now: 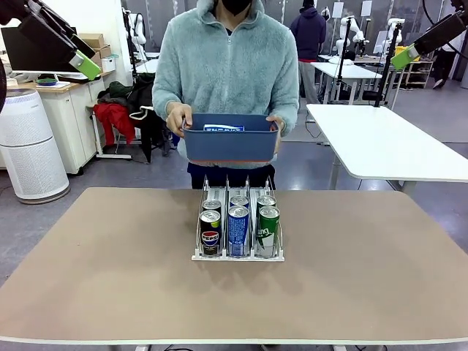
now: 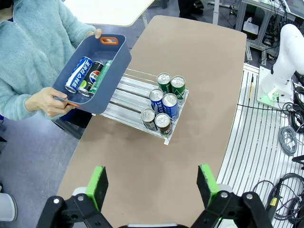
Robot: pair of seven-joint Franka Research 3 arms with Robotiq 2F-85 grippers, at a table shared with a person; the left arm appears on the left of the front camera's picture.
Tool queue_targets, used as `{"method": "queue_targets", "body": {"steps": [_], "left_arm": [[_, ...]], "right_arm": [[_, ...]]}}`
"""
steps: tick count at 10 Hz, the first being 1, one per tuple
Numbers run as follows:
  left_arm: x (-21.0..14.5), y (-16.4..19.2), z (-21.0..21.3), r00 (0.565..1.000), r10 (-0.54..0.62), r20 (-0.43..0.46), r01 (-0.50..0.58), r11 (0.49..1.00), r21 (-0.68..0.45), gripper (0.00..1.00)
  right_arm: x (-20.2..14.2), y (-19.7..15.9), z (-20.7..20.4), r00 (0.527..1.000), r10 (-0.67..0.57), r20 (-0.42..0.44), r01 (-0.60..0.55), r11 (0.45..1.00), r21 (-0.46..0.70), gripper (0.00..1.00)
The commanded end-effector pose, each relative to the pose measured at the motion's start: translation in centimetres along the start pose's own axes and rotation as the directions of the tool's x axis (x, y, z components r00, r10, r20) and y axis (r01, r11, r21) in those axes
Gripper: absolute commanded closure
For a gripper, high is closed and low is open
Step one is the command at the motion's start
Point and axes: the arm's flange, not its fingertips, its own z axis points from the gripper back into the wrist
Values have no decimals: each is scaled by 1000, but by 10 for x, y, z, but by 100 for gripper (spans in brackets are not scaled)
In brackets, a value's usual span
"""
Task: Fill the beverage cans into the dispenser.
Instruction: Pick up the Ionic drink handed by the human.
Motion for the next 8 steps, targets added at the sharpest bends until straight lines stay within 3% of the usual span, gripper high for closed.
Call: {"method": "queue_targets", "body": {"steps": [1,8], "left_arm": [[0,0,0,1000,-2,-2,2,1000,-4,0],[0,0,0,1000,-2,-2,2,1000,-4,0]], "right_arm": [[0,1,-1,1000,1,-3,-1,1000,-1,0],[0,1,-1,1000,1,-3,-1,1000,-1,0]]}}
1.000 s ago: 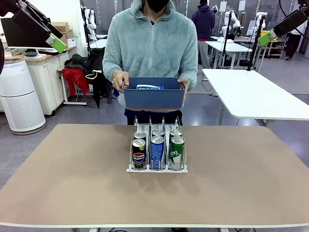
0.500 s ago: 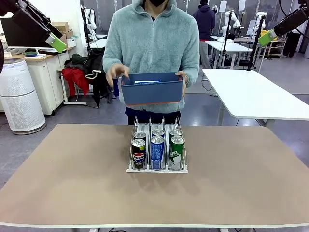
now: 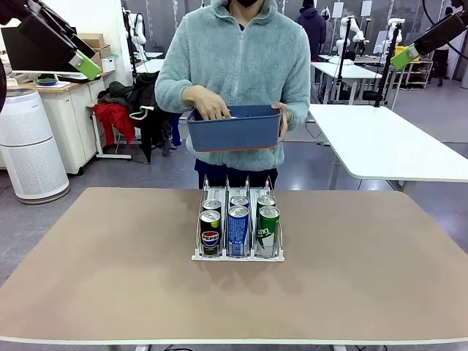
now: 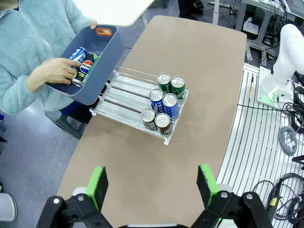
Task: Fill the beverage cans into the dispenser.
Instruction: Pick up the Ionic drink handed by the human.
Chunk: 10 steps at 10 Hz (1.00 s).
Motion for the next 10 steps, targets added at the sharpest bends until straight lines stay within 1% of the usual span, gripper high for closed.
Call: {"method": "queue_targets", "body": {"steps": [1,10], "left_arm": [[0,0,0,1000,-2,-2,2,1000,-4,0],[0,0,0,1000,-2,-2,2,1000,-4,0]], "right_arm": [[0,1,-1,1000,1,-3,-1,1000,-1,0],[0,1,-1,1000,1,-3,-1,1000,-1,0]]}}
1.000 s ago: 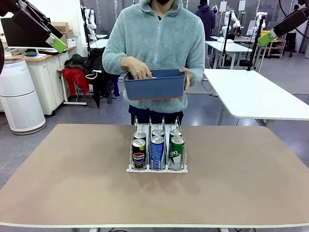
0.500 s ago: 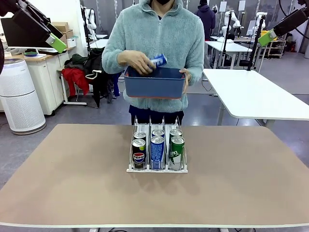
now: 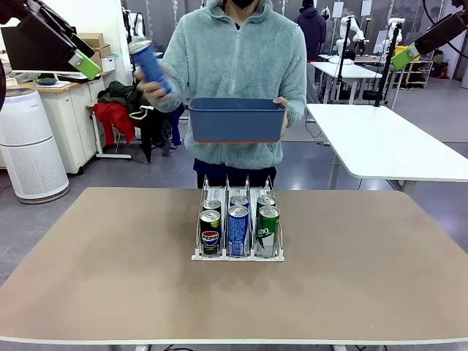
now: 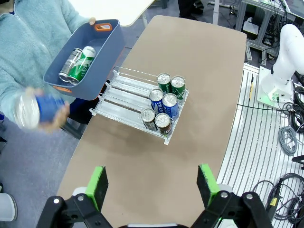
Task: Fill the beverage cans into the dispenser.
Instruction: Pick up the Ionic drink handed by the human.
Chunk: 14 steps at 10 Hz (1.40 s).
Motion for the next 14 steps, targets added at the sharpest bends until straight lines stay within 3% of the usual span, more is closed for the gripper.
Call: {"method": "queue_targets", "body": {"steps": [1,13,14], "left_arm": [[0,0,0,1000,-2,-2,2,1000,-4,0],[0,0,0,1000,0,0,0,1000,0,0],[-2,7,-4,998,42,-54,-40,998,45,0]], "right_arm": [[0,1,-1,1000,2,-3,-2,1000,-1,0],[0,1,-1,1000,2,-3,-2,1000,-1,0],[0,1,-1,1000,2,-3,-2,1000,-1,0]]}}
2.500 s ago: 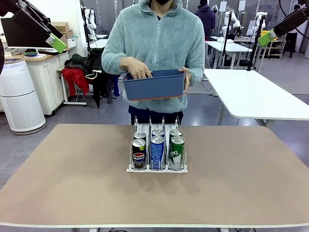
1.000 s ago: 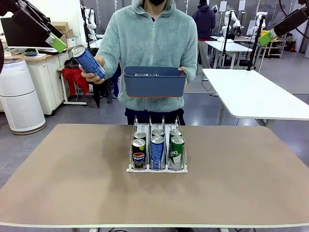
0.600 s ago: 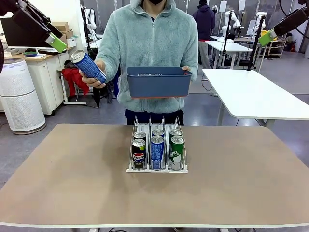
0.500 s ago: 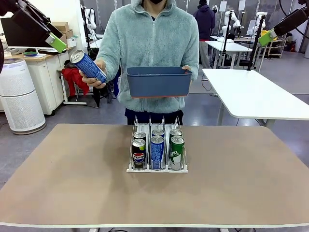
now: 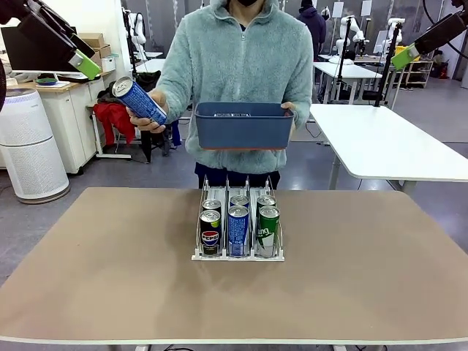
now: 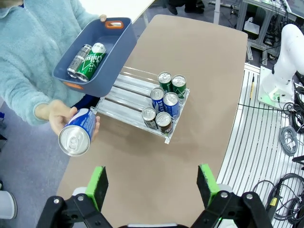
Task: Fill the beverage cans into the dispenser.
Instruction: Pick up the Ionic drink handed by the human.
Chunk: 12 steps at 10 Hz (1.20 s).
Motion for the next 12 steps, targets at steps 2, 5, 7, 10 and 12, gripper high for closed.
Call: {"method": "queue_targets", "body": {"steps": [2,5,7,10,12], "left_arm": [[-2,24,-17,996,56,-75,-48,992,113,0],[-8,48,-37,992,82,-92,-62,977,204,0],[-10,59,-50,996,71,-60,-54,966,252,0],[-12,79,-74,995,93,-21,-90,989,120,0],[-12,89,-83,995,96,-14,-94,989,116,0]], "right_arm": [[0,1,-1,1000,2,-3,-2,1000,-1,0],[0,1,-1,1000,2,-3,-2,1000,-1,0],[0,1,-1,1000,2,-3,-2,1000,-1,0],[0,1,-1,1000,2,-3,-2,1000,-1,0],[0,1,-1,1000,2,-3,-2,1000,-1,0]]}}
